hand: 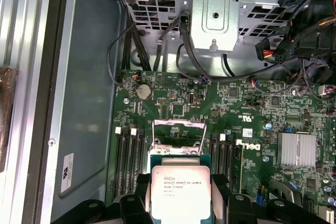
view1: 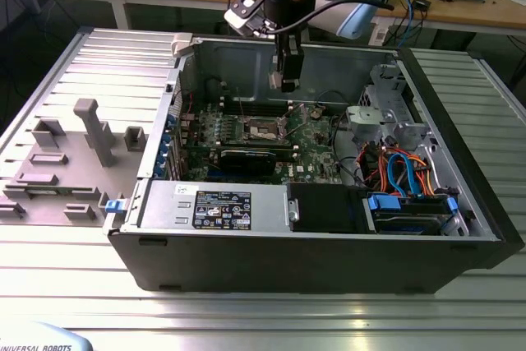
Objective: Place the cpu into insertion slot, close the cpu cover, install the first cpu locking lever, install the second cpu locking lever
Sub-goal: 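Place the cpu into insertion slot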
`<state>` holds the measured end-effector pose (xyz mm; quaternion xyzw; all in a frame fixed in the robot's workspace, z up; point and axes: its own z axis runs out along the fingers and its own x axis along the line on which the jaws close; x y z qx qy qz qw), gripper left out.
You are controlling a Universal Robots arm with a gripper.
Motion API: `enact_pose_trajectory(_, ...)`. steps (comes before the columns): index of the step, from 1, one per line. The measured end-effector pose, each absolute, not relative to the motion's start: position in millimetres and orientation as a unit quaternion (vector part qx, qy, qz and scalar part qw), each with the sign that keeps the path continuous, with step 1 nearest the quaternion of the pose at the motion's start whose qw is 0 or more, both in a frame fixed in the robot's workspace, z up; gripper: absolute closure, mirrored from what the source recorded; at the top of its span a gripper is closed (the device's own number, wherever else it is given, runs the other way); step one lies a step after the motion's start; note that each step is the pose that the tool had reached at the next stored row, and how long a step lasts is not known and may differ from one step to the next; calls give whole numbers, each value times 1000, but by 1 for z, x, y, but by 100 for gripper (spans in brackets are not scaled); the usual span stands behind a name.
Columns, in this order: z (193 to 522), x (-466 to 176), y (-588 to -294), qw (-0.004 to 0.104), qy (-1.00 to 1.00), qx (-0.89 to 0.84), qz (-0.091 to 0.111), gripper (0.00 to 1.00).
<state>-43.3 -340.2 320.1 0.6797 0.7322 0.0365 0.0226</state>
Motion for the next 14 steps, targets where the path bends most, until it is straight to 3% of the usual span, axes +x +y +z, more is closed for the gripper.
enact_pose_trajectory(14,316,-43,-340,23,732,680,37,46)
